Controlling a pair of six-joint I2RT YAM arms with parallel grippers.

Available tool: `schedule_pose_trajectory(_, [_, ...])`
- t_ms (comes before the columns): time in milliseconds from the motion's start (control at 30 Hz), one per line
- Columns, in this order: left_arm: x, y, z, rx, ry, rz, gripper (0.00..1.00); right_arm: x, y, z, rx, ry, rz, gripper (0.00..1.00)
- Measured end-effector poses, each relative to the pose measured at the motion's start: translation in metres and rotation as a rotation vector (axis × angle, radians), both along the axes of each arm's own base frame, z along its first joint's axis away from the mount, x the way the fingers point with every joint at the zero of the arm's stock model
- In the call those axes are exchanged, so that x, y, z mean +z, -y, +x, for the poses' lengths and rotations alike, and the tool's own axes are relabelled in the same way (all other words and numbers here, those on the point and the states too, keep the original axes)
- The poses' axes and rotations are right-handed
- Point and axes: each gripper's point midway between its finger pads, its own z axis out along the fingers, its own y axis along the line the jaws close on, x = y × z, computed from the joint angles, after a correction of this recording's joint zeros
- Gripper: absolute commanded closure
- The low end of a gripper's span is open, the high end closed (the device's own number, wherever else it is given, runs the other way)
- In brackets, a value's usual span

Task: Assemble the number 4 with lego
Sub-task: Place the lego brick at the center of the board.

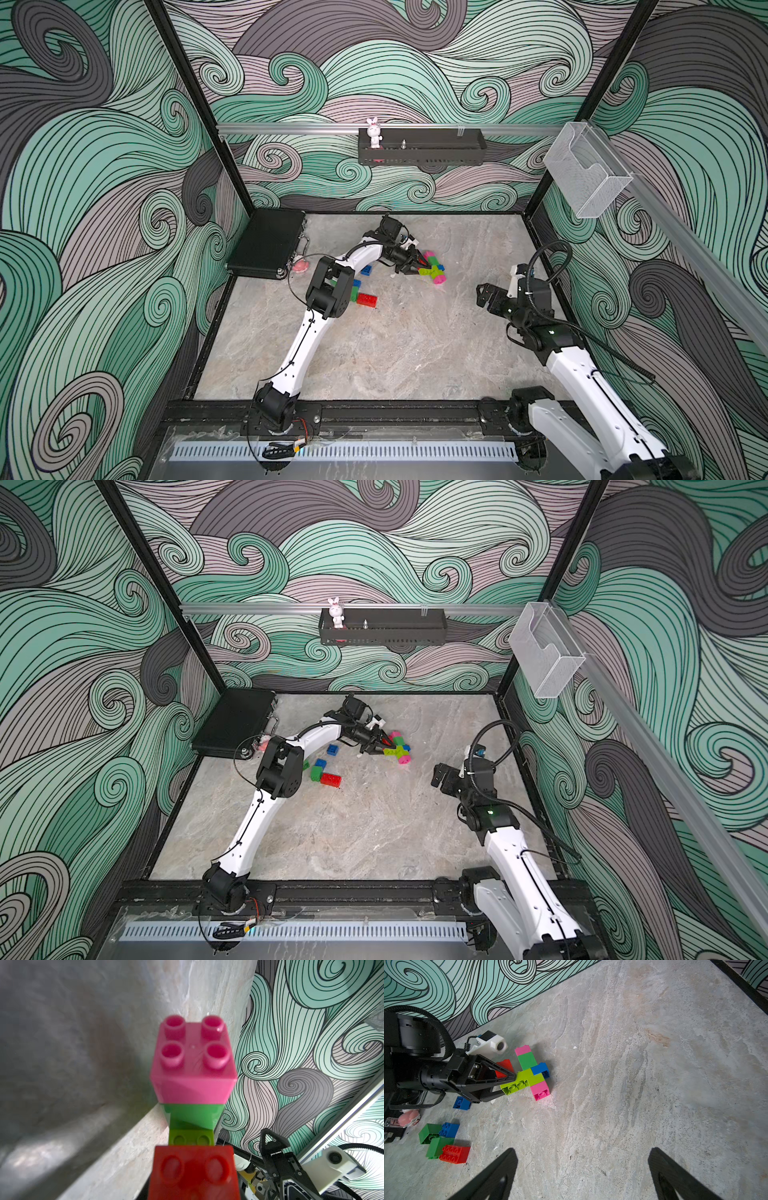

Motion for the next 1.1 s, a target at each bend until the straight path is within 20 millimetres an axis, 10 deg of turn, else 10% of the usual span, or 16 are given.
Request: schedule_pose_trajectory(1100, [-0.019,-0.016,0.037,0.17,0.09,0.162,0.4,0.006,0.004,-0.004,-0.004,0.018,-0.024,0.01])
